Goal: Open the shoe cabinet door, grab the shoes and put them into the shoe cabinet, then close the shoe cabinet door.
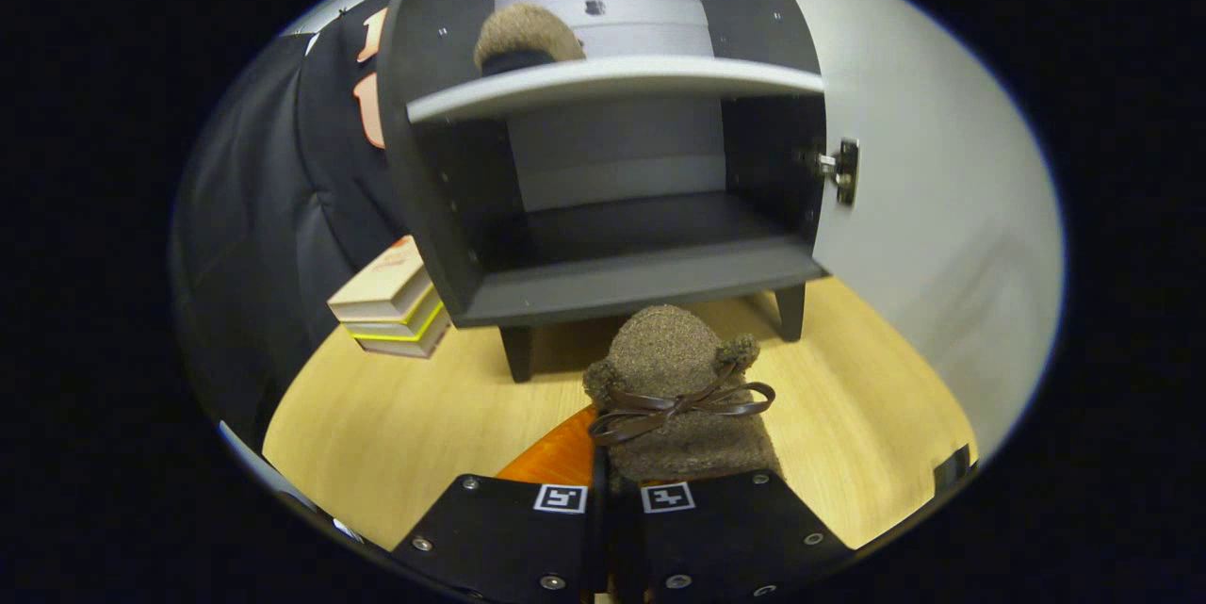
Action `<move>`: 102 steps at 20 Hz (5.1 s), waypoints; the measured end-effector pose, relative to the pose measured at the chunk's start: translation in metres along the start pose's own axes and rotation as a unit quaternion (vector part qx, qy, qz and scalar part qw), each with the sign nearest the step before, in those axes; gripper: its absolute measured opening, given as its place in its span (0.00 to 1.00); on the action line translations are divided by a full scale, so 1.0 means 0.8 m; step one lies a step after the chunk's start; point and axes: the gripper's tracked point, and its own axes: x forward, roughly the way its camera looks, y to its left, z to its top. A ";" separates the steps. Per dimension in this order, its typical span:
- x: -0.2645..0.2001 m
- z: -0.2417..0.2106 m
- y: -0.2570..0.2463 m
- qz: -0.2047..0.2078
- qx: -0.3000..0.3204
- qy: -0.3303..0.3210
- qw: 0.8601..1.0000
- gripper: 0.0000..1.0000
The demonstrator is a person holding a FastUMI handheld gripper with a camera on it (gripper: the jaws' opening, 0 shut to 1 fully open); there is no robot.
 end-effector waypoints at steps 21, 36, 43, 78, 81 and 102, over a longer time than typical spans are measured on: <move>-0.122 0.249 0.025 -0.049 -0.031 -0.085 0.995 0.07; 0.025 0.384 -0.019 0.010 -0.027 -0.095 0.995 0.07; 0.087 0.427 -0.024 0.017 -0.037 -0.091 0.995 0.07; 0.127 0.418 -0.006 0.036 0.040 -0.029 0.998 0.79; 0.097 0.419 -0.007 0.028 0.036 -0.042 0.998 0.81; -0.215 0.334 0.014 -0.024 0.022 -0.099 0.994 0.83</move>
